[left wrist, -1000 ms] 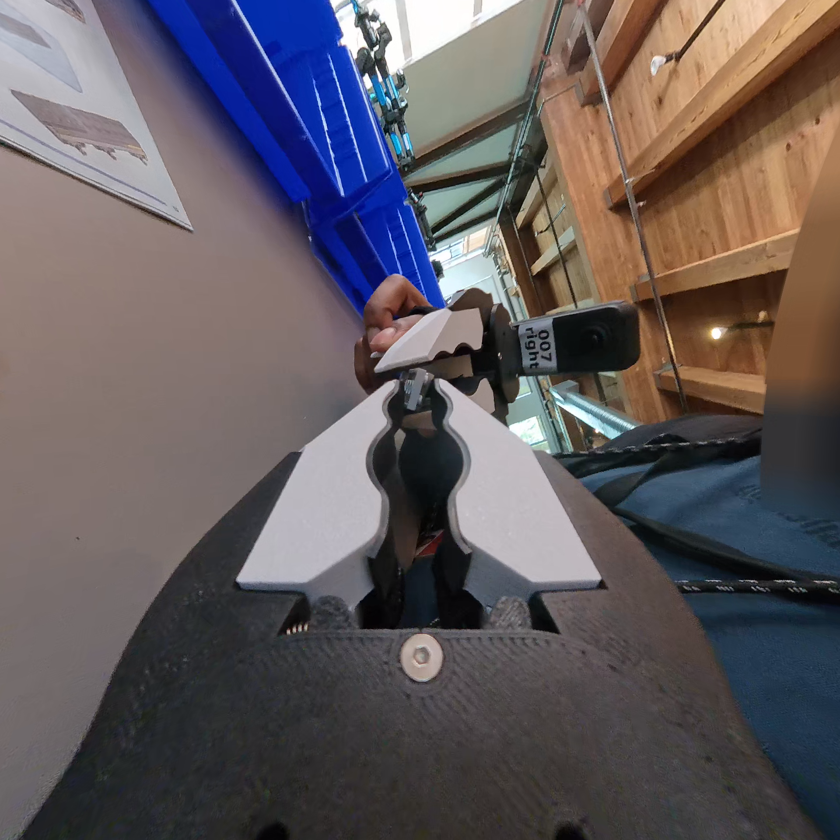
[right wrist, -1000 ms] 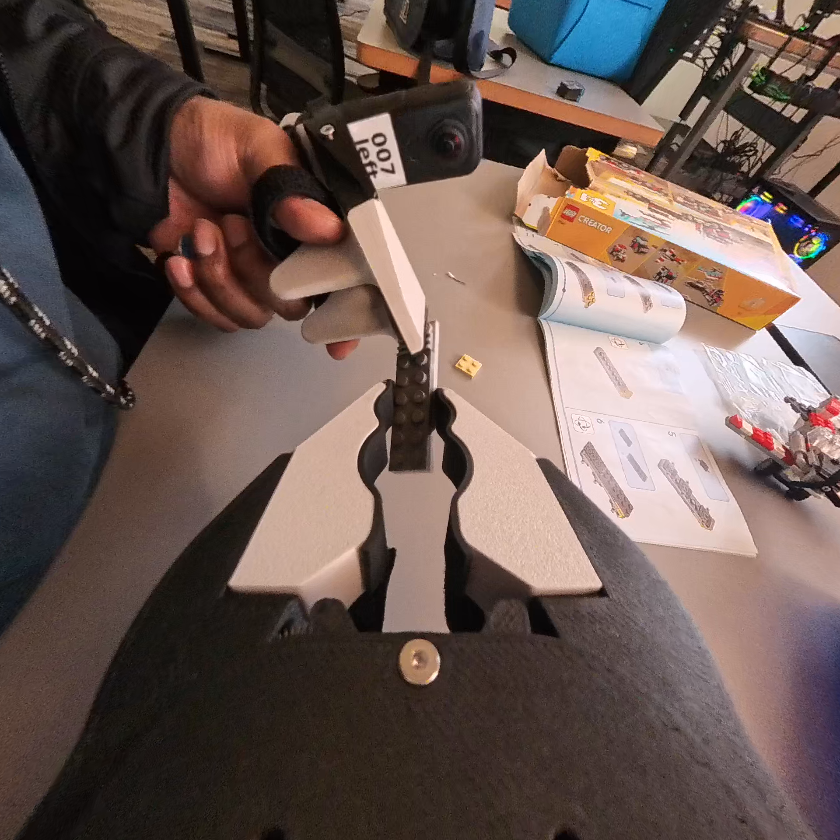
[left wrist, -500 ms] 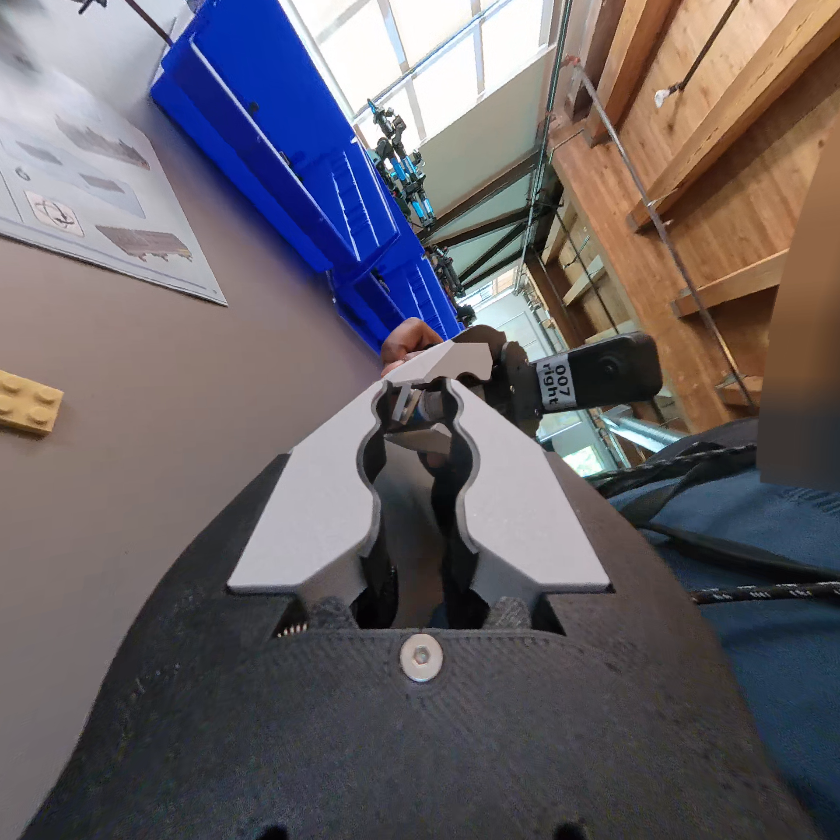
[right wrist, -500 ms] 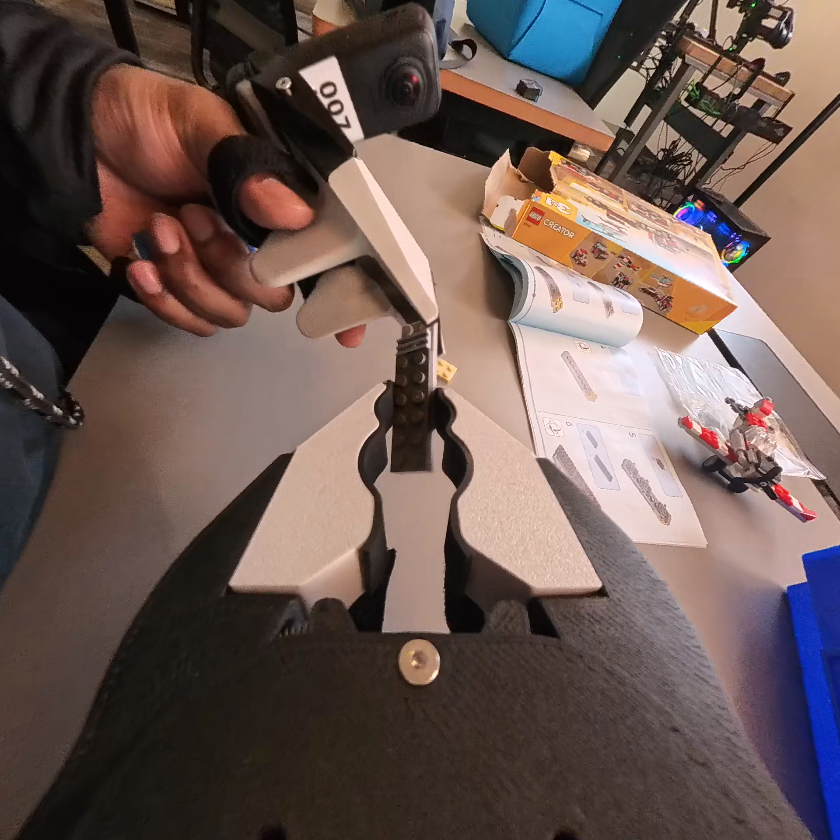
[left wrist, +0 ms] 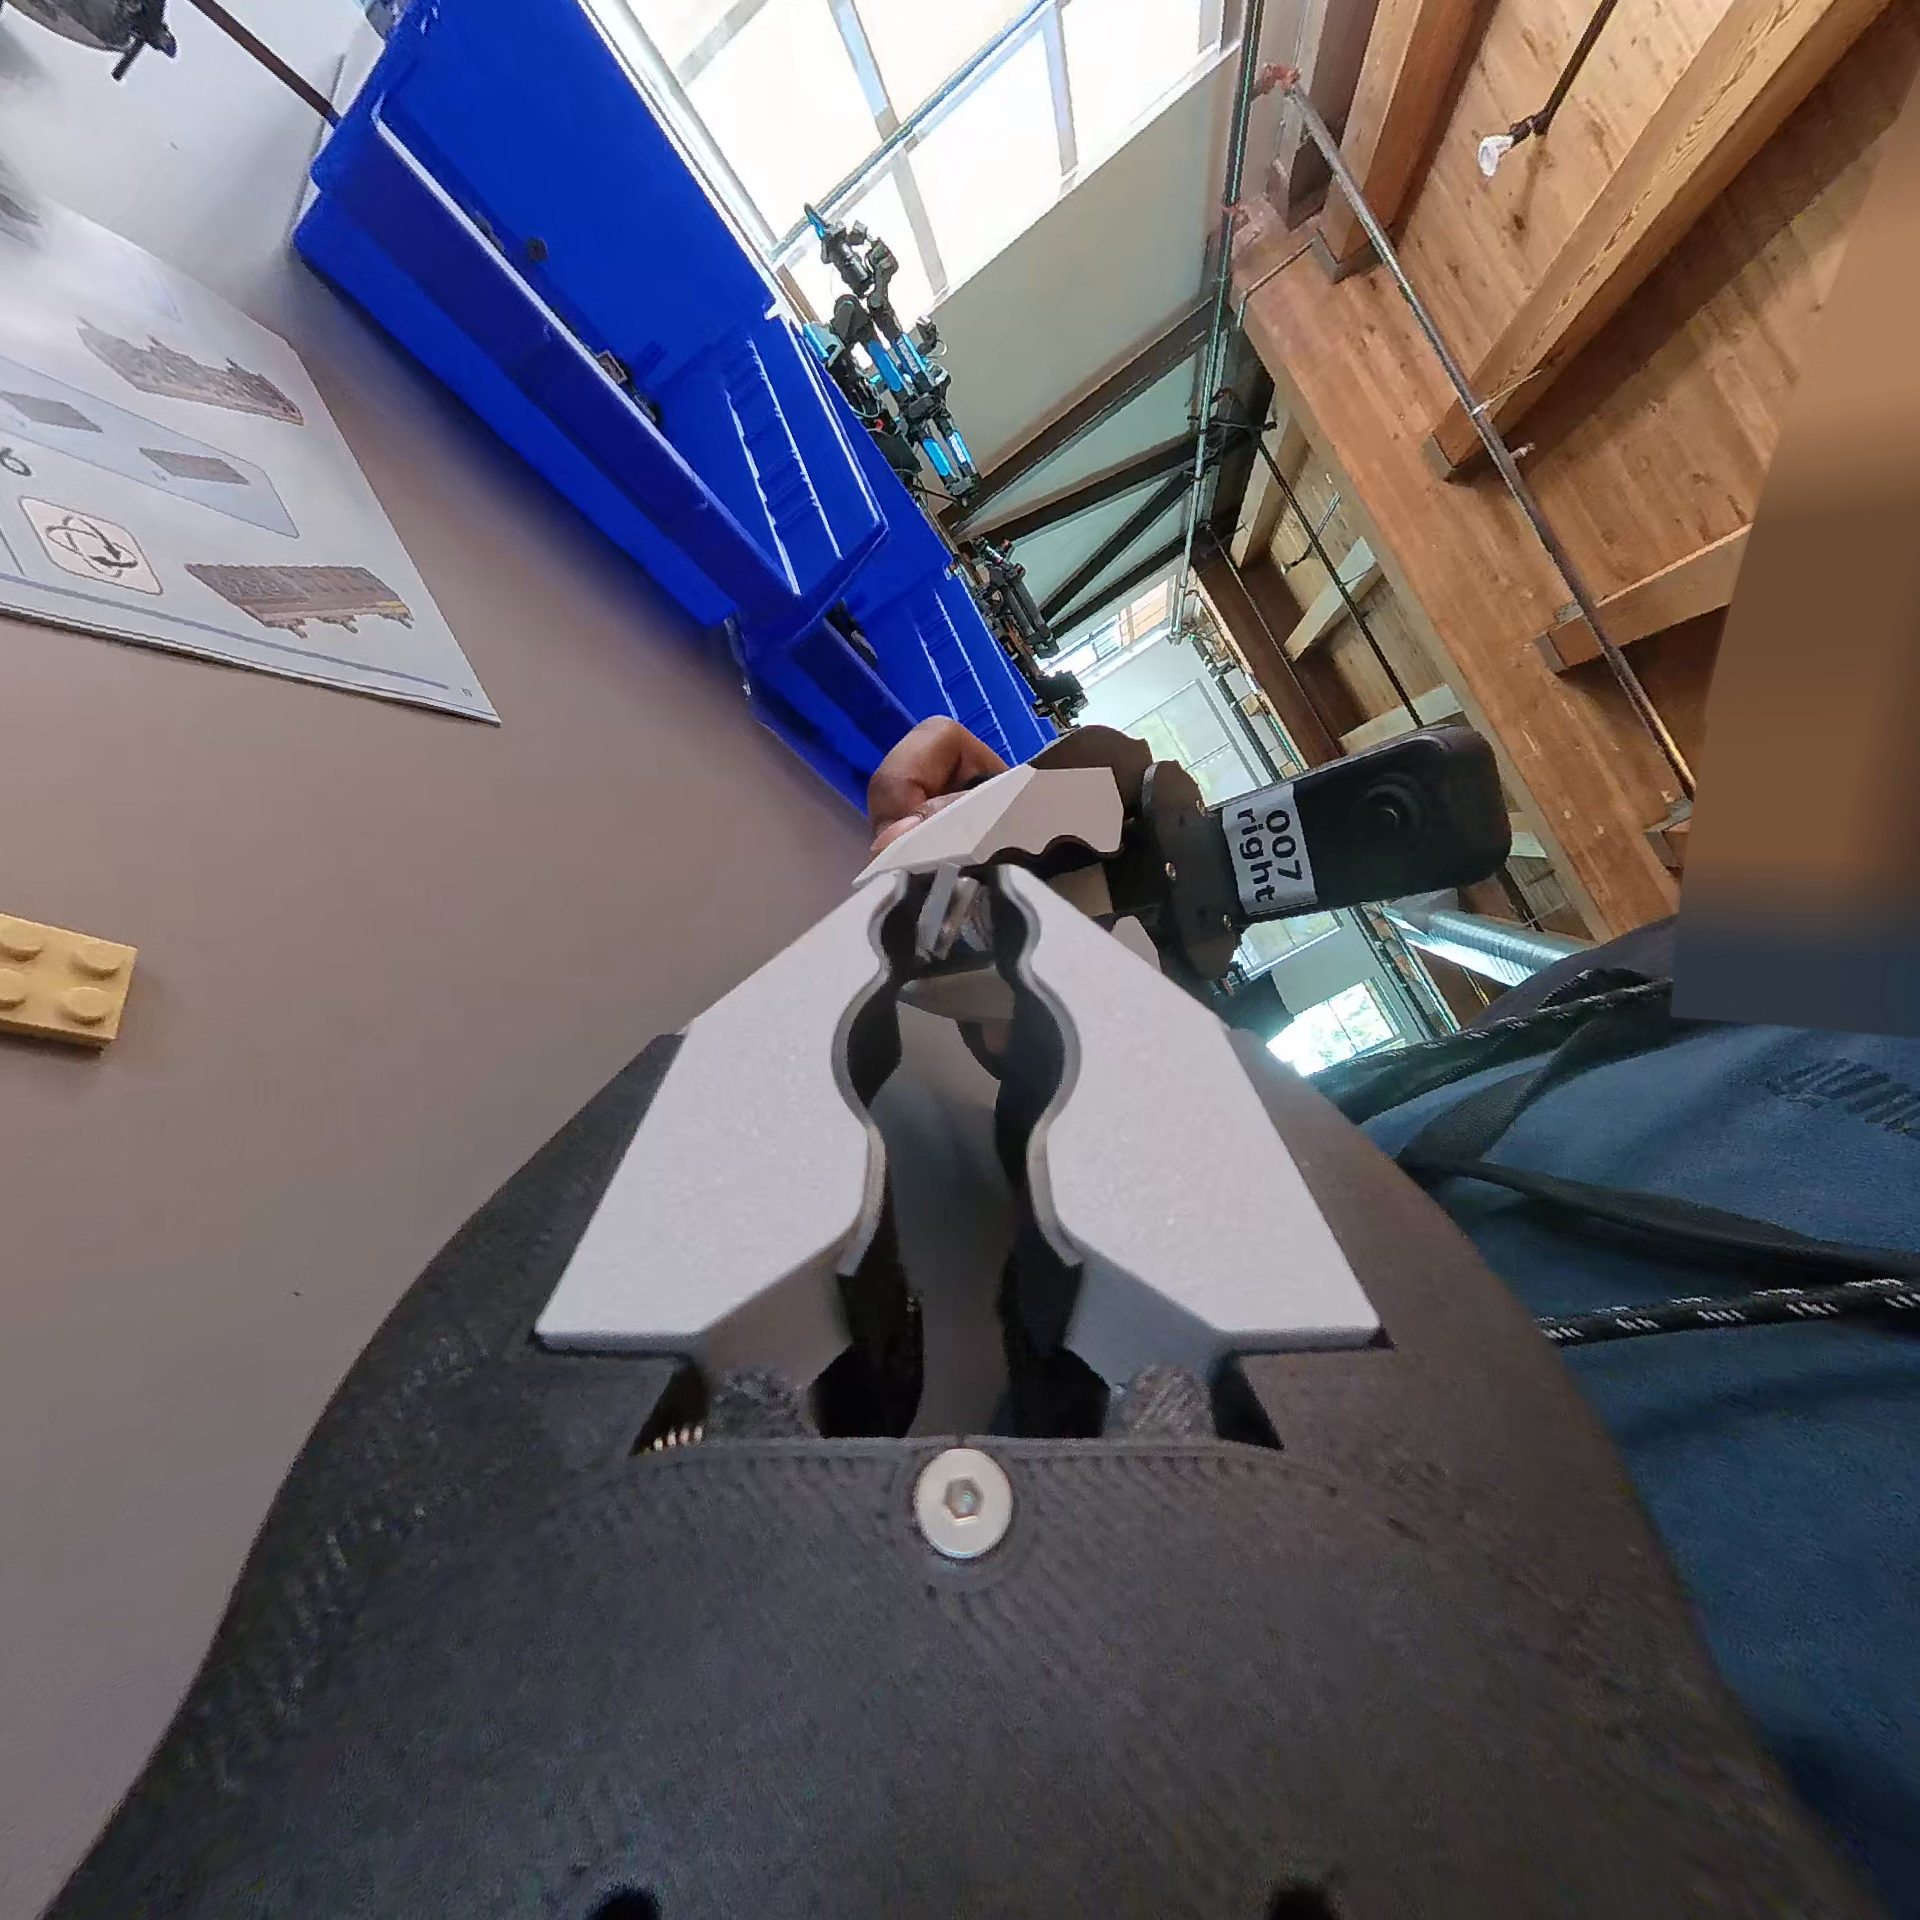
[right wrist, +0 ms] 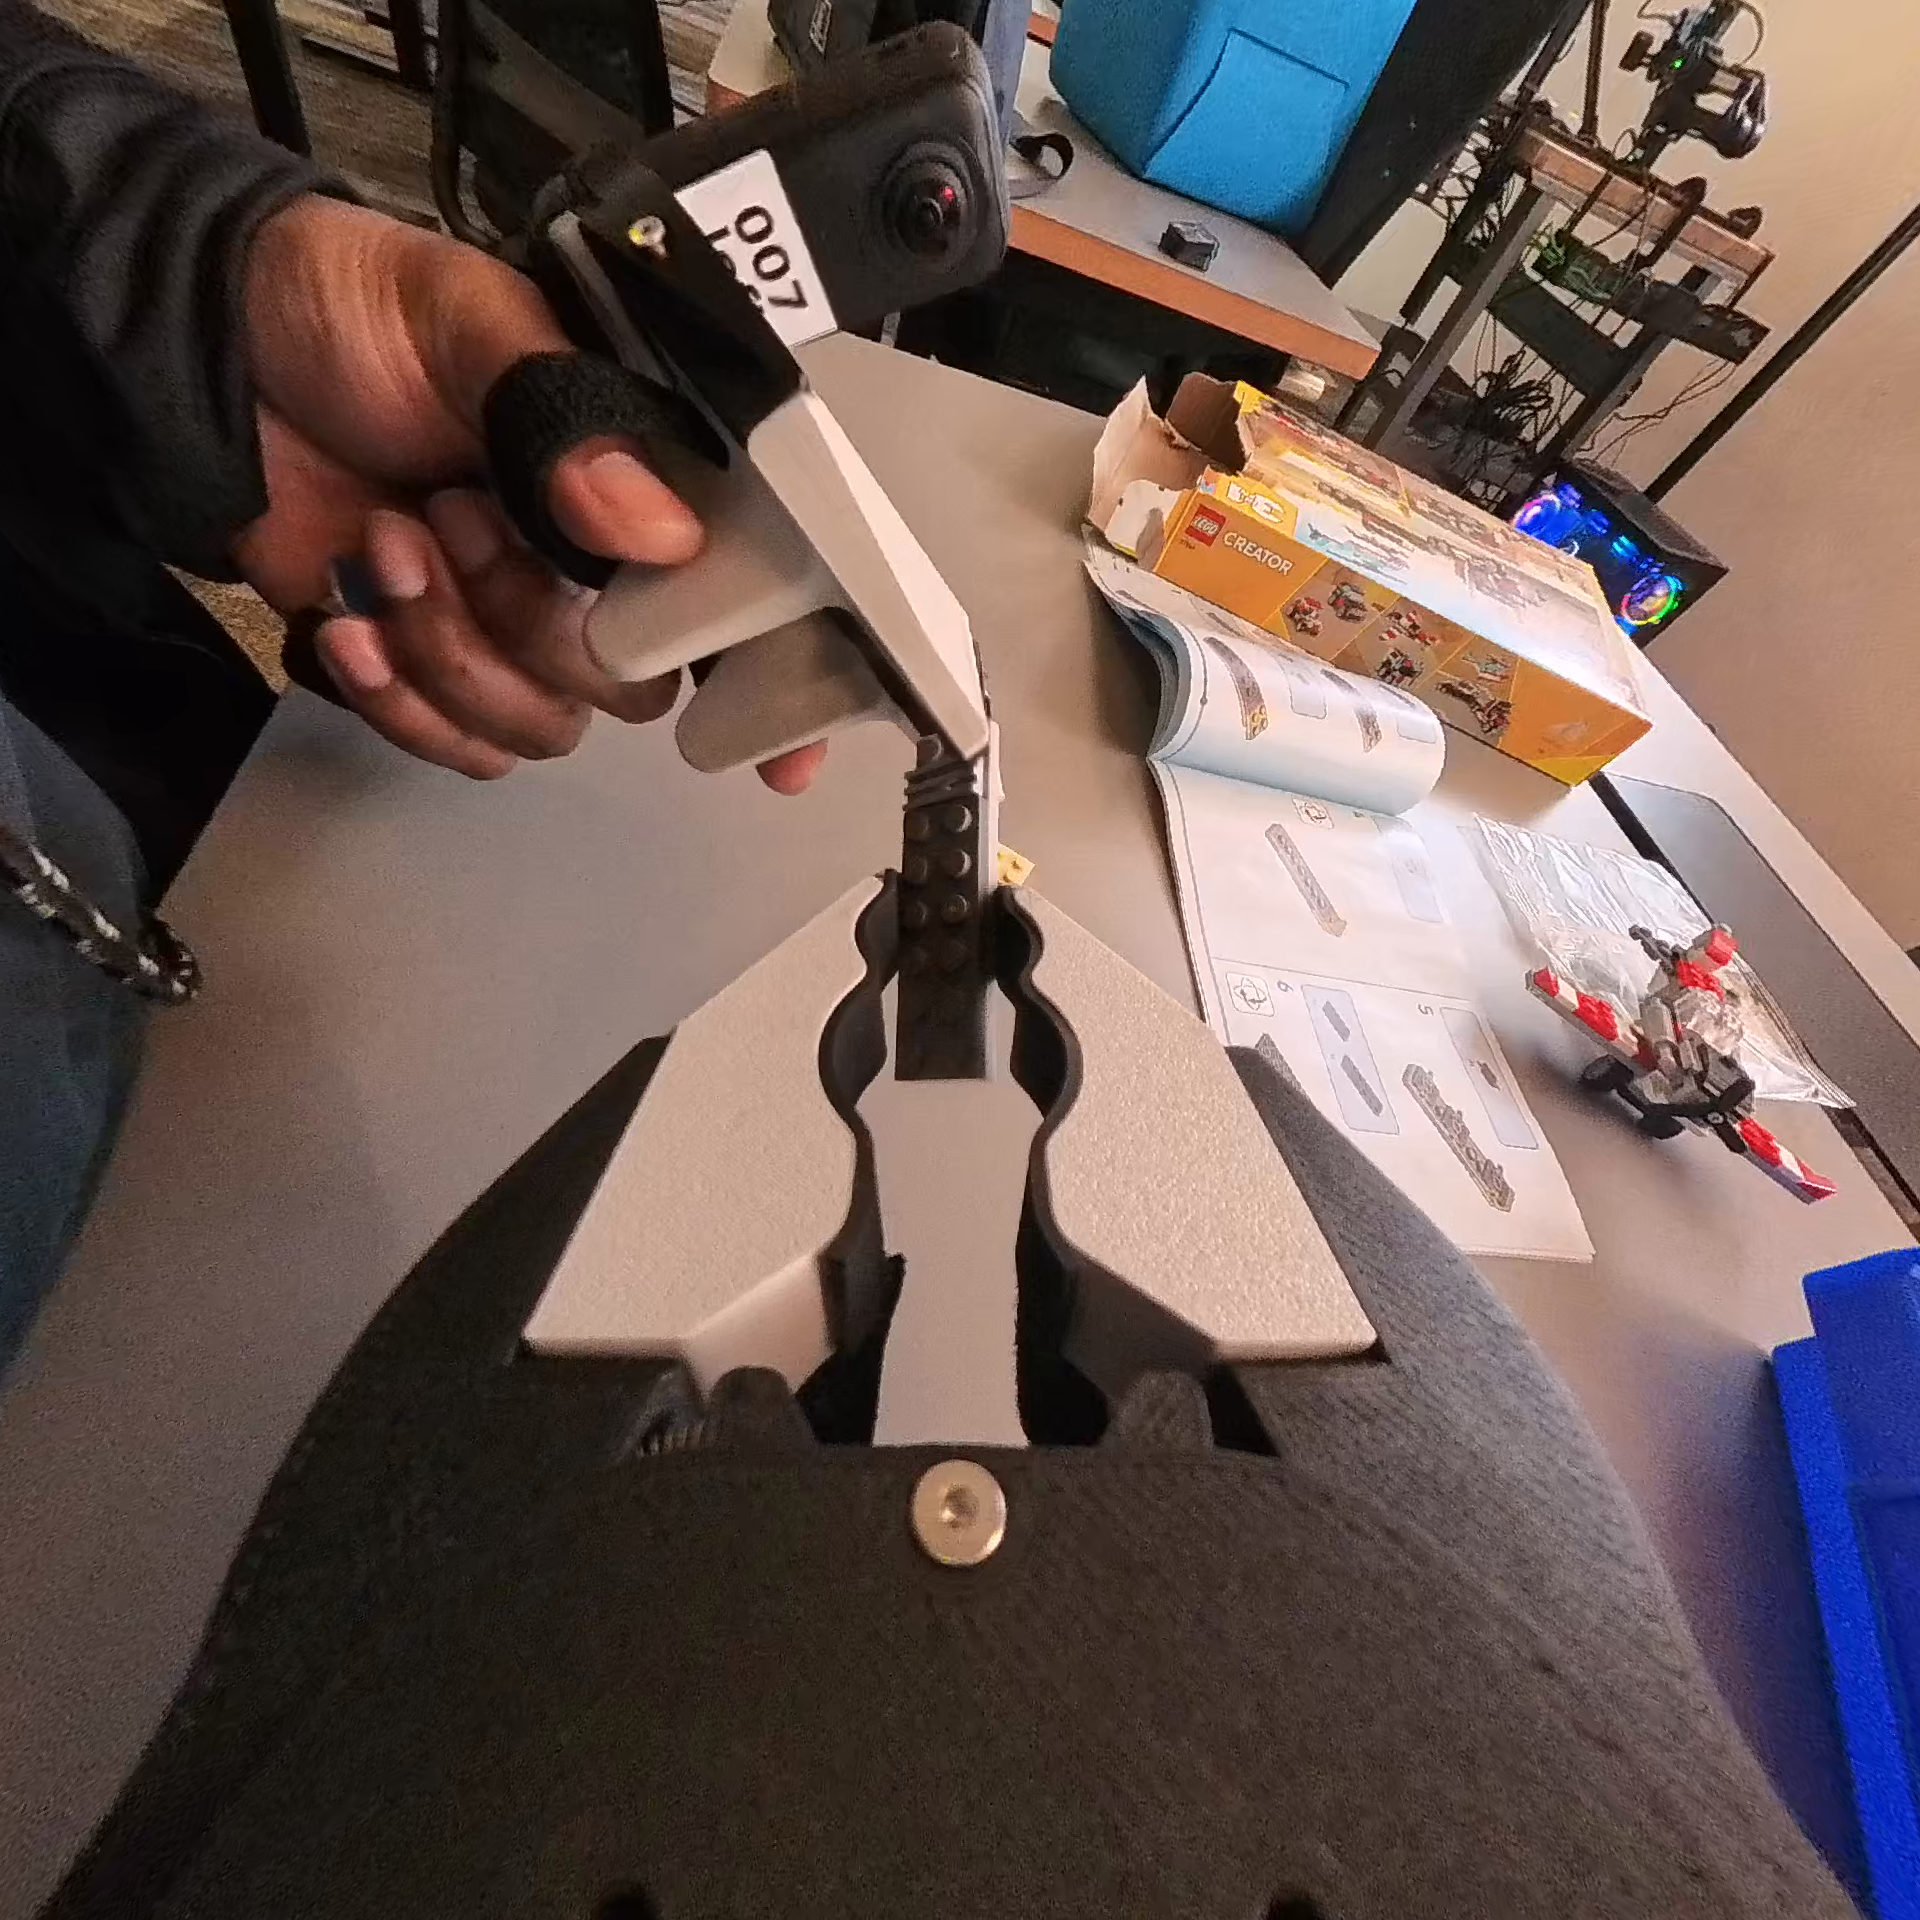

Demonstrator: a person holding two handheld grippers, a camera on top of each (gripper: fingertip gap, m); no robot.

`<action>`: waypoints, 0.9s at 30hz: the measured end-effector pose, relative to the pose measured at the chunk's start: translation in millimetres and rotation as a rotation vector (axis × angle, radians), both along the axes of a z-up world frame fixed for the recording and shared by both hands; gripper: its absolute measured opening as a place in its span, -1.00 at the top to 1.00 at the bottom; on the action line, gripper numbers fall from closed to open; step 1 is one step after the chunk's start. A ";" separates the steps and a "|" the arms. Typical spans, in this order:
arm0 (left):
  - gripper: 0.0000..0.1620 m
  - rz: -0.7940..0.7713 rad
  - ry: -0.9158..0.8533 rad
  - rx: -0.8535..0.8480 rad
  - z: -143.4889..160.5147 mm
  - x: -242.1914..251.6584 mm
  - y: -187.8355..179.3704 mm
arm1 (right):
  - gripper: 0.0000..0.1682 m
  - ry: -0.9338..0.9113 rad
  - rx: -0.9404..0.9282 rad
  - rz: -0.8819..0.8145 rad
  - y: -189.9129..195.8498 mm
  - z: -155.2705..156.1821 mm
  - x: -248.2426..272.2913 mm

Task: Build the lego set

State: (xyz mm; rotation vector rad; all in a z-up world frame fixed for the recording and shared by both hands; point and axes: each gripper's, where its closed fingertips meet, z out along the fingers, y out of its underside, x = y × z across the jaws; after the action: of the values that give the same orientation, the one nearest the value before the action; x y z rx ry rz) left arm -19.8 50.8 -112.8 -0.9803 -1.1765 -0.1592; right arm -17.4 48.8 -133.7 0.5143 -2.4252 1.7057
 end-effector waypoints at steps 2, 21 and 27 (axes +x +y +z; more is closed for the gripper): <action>0.76 -0.004 0.004 0.005 1.0 0.9 0.5 | 0.79 0.000 0.004 -0.007 -0.3 -0.5 -0.9; 0.92 0.031 0.074 -0.080 1.7 1.8 1.0 | 0.79 0.020 -0.017 0.002 -1.4 5.7 4.1; 0.84 0.031 0.043 -0.064 0.1 -0.7 0.8 | 0.78 -0.017 -0.008 -0.020 -2.1 3.5 0.2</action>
State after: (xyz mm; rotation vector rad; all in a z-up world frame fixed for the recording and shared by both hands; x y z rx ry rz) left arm -20.5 51.5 -112.7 -1.0159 -1.1631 -0.0757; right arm -17.2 46.8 -130.2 0.4744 -2.4258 1.7186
